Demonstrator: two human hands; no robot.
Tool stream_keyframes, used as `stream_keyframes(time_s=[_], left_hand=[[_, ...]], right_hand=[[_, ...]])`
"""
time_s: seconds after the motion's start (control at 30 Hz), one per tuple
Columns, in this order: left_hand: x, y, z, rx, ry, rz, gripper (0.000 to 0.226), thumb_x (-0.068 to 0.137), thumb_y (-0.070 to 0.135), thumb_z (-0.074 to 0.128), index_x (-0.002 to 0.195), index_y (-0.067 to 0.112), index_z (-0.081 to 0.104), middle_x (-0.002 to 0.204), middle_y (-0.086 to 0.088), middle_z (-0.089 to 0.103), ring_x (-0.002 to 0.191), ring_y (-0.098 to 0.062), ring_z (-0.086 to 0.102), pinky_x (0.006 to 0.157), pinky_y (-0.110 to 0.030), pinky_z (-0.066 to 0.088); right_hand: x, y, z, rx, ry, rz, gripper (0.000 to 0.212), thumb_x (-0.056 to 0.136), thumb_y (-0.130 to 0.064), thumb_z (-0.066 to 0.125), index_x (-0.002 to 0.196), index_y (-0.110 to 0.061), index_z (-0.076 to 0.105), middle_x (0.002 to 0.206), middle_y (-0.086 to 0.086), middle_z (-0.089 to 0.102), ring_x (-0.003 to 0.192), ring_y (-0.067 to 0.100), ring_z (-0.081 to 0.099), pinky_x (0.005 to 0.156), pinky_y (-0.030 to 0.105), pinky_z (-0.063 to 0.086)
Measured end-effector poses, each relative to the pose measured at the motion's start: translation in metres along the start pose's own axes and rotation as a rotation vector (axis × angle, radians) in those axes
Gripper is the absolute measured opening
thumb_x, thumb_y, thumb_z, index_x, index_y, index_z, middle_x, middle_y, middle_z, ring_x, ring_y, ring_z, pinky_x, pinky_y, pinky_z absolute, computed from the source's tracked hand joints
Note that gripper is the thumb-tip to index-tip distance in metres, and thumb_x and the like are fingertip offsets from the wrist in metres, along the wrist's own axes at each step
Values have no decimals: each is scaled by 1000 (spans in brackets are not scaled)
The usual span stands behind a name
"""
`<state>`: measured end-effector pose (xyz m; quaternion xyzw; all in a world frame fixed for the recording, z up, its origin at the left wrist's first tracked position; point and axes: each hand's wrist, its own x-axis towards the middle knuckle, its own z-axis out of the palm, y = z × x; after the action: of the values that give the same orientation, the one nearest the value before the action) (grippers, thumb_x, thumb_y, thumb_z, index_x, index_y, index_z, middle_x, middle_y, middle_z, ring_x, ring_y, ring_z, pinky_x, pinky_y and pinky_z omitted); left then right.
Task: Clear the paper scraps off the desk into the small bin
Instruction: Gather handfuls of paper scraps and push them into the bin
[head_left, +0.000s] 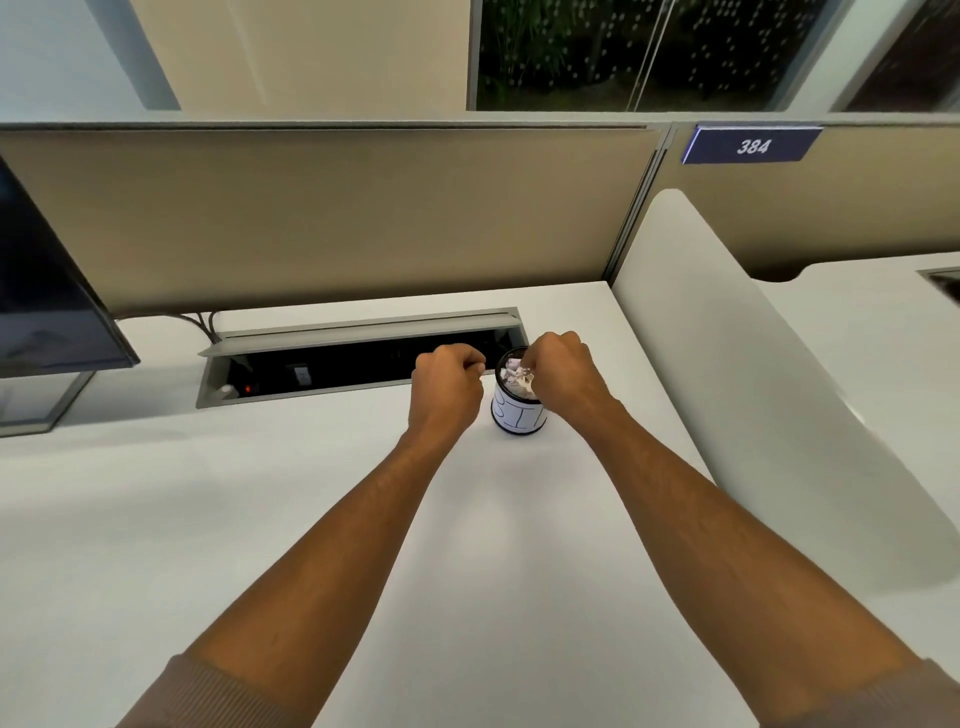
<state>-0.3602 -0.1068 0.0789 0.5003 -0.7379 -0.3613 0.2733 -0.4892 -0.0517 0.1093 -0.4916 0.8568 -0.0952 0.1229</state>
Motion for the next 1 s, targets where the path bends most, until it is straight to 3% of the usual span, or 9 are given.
stream_keyframes(time_s=[0.1, 0.3, 0.43, 0.57, 0.67, 0.83, 1.0], left_hand=[[-16, -8, -16, -6, -4, 4, 16, 90, 4, 58, 93, 8, 74, 87, -6, 72, 81, -21, 68, 78, -38, 57], [-56, -40, -55, 53, 5, -57, 15, 92, 14, 61, 98, 12, 74, 94, -4, 74, 88, -21, 68, 83, -34, 55], [-88, -69, -85, 97, -7, -79, 17, 92, 19, 59, 99, 15, 74, 97, -1, 74, 90, -20, 68, 83, -32, 54], [-115, -92, -106, 128, -41, -84, 18, 94, 22, 58, 103, 16, 72, 101, 1, 73, 95, -19, 66, 84, -30, 50], [-143, -119, -131, 159, -54, -109, 21, 95, 26, 56, 110, 19, 69, 115, 3, 68, 107, -18, 62, 92, -31, 47], [-191, -174, -173, 249, -69, -75, 30, 97, 30, 51, 124, 20, 61, 131, 4, 58, 121, -17, 53, 99, -29, 39], [-229, -235, -216, 378, -89, -20, 39, 97, 28, 52, 133, 15, 55, 144, -4, 49, 135, -23, 41, 112, -31, 27]], right_hand=[[-10, 7, 3, 76, 122, 45, 31, 81, 6, 52, 97, -11, 72, 100, 14, 67, 88, 31, 59, 64, 29, 42], [-55, -7, 18, 241, 284, 67, 17, 86, -5, 56, 87, -11, 72, 90, 10, 72, 85, 31, 65, 70, 32, 50], [-96, -33, 41, 242, 277, 62, 19, 92, -15, 53, 103, -15, 69, 105, 9, 68, 98, 31, 61, 74, 31, 43], [-125, -50, 68, 271, 210, 14, 32, 98, -25, 49, 127, -15, 59, 131, 4, 59, 123, 23, 50, 98, 33, 39], [-153, -72, 90, 268, 138, -27, 40, 100, -31, 44, 136, -17, 50, 144, 0, 48, 135, 16, 39, 109, 31, 31], [-195, -118, 125, 250, 72, -76, 46, 101, -35, 40, 144, -18, 41, 152, -3, 36, 142, 13, 26, 114, 29, 23], [-230, -166, 164, 189, 55, -139, 44, 102, -25, 36, 145, -15, 38, 154, 0, 32, 145, 15, 22, 116, 27, 15]])
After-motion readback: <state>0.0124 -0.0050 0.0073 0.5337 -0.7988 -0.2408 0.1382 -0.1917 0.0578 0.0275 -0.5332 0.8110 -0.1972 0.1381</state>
